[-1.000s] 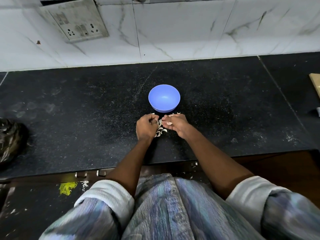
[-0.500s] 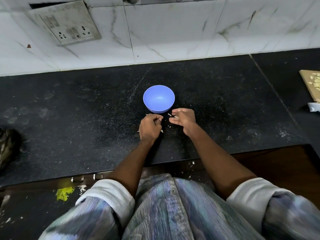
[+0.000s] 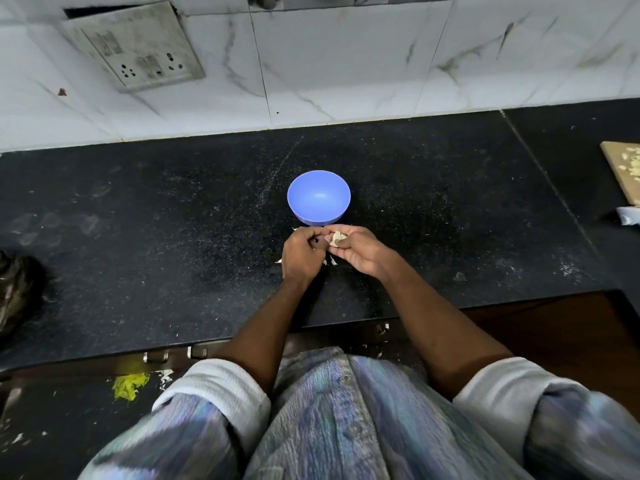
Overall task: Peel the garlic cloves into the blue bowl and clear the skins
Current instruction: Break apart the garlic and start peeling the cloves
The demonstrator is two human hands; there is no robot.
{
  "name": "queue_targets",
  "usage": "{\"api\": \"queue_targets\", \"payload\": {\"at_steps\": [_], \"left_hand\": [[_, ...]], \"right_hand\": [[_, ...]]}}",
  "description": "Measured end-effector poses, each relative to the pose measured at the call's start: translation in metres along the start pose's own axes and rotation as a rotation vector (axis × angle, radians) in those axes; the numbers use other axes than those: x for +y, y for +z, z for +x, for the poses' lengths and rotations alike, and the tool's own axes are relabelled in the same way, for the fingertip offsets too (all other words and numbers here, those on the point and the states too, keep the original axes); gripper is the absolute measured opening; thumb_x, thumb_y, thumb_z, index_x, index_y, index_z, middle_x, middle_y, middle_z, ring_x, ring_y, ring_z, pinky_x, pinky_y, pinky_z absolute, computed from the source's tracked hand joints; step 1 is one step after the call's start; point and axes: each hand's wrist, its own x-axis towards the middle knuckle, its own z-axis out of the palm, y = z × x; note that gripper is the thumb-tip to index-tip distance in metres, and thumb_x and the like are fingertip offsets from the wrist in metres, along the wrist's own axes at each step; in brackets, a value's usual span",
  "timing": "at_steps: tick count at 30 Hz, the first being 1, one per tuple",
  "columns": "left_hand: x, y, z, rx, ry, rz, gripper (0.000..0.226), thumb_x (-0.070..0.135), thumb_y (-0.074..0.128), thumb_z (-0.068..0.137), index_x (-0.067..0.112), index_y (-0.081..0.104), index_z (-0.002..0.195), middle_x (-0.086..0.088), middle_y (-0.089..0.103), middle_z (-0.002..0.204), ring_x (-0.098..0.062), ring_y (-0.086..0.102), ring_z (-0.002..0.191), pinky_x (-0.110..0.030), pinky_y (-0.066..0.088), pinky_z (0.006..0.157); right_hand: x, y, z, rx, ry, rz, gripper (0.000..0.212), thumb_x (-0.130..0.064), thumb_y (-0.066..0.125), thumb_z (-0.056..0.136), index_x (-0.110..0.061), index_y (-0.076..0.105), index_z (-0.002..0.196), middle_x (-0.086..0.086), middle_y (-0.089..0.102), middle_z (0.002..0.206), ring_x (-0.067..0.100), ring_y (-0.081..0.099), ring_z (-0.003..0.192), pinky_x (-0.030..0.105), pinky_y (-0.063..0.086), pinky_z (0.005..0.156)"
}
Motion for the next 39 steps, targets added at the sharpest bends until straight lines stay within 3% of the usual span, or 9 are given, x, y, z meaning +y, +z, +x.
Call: {"api": "queue_targets", "payload": {"at_steps": [3,6,10,13,20,26,31,36,39], "left_hand": [[-0.005,-0.002,0.000,-0.077,-0.021,-0.069,0.017,0.015,0.076,0.094,0.022,0.082,0.108,0.012,0.078,0.091,-0.004,0.072,0.082,-0.027,0.059,0.078],[-0.006,-0.007,-0.001,-0.110,-0.039,-0.150,0.013,0.014,0.079,0.093,0.017,0.083,0.105,0.010,0.080,0.088,-0.008,0.074,0.078,-0.023,0.059,0.074],[-0.005,-0.008,-0.001,-0.028,-0.148,-0.266,0.012,0.010,0.086,0.086,0.010,0.083,0.098,-0.001,0.080,0.084,-0.008,0.073,0.073,-0.024,0.060,0.072],[-0.006,-0.008,0.000,0.063,-0.194,-0.269,0.013,0.010,0.088,0.085,0.009,0.083,0.097,-0.001,0.080,0.084,-0.010,0.075,0.074,-0.026,0.062,0.072],[-0.010,-0.010,0.002,0.086,-0.215,-0.271,0.022,0.030,0.093,0.080,0.014,0.086,0.094,0.005,0.081,0.080,-0.007,0.075,0.072,-0.026,0.062,0.073],[-0.004,-0.011,0.003,0.054,-0.204,-0.278,0.018,0.021,0.093,0.079,0.012,0.086,0.093,0.003,0.080,0.079,-0.015,0.078,0.072,-0.023,0.062,0.068],[-0.008,-0.008,0.005,0.036,-0.138,-0.176,0.007,0.013,0.083,0.090,0.014,0.085,0.097,0.008,0.078,0.079,-0.001,0.071,0.067,-0.019,0.057,0.067],[-0.008,-0.006,0.009,-0.002,-0.248,-0.287,0.018,0.006,0.065,0.098,0.012,0.082,0.099,-0.005,0.081,0.088,-0.011,0.070,0.074,-0.024,0.057,0.067],[-0.008,-0.005,0.011,-0.075,-0.334,-0.411,0.029,-0.001,0.055,0.096,0.011,0.082,0.094,-0.013,0.080,0.089,-0.017,0.069,0.077,-0.035,0.060,0.078]], "right_hand": [[0.003,0.004,0.000,-0.005,-0.014,-0.039,0.046,0.019,0.048,0.096,0.002,0.053,0.138,0.023,0.067,0.128,0.029,0.068,0.119,0.036,0.054,0.102],[0.006,0.003,0.000,0.078,-0.070,-0.082,0.046,0.020,0.058,0.091,0.003,0.057,0.134,0.023,0.068,0.124,0.030,0.071,0.111,0.036,0.059,0.092],[0.008,0.002,0.001,0.154,-0.112,-0.117,0.023,0.011,0.068,0.090,0.008,0.069,0.114,0.024,0.074,0.108,0.033,0.075,0.101,0.035,0.063,0.083],[0.004,0.005,0.001,0.127,-0.041,-0.068,0.014,0.007,0.067,0.092,0.007,0.070,0.106,0.023,0.076,0.103,0.032,0.076,0.096,0.036,0.063,0.083],[0.003,0.004,0.001,0.007,-0.007,-0.048,0.028,0.012,0.060,0.095,0.014,0.065,0.122,0.023,0.072,0.120,0.031,0.071,0.114,0.029,0.061,0.090],[0.001,0.003,0.003,0.081,0.021,-0.094,0.024,0.018,0.057,0.092,0.010,0.071,0.110,0.020,0.077,0.103,0.029,0.076,0.096,0.027,0.062,0.082],[-0.001,0.005,0.004,0.133,0.044,-0.010,0.026,0.018,0.060,0.090,0.013,0.069,0.113,0.024,0.075,0.108,0.032,0.077,0.095,0.027,0.062,0.079],[-0.007,0.007,0.004,0.125,0.030,0.045,0.025,0.017,0.061,0.086,0.012,0.070,0.109,0.024,0.076,0.106,0.031,0.076,0.099,0.029,0.062,0.082],[-0.005,0.008,0.002,0.152,0.034,-0.026,0.022,0.017,0.063,0.086,0.011,0.072,0.105,0.023,0.076,0.100,0.028,0.077,0.089,0.028,0.063,0.082]]}}
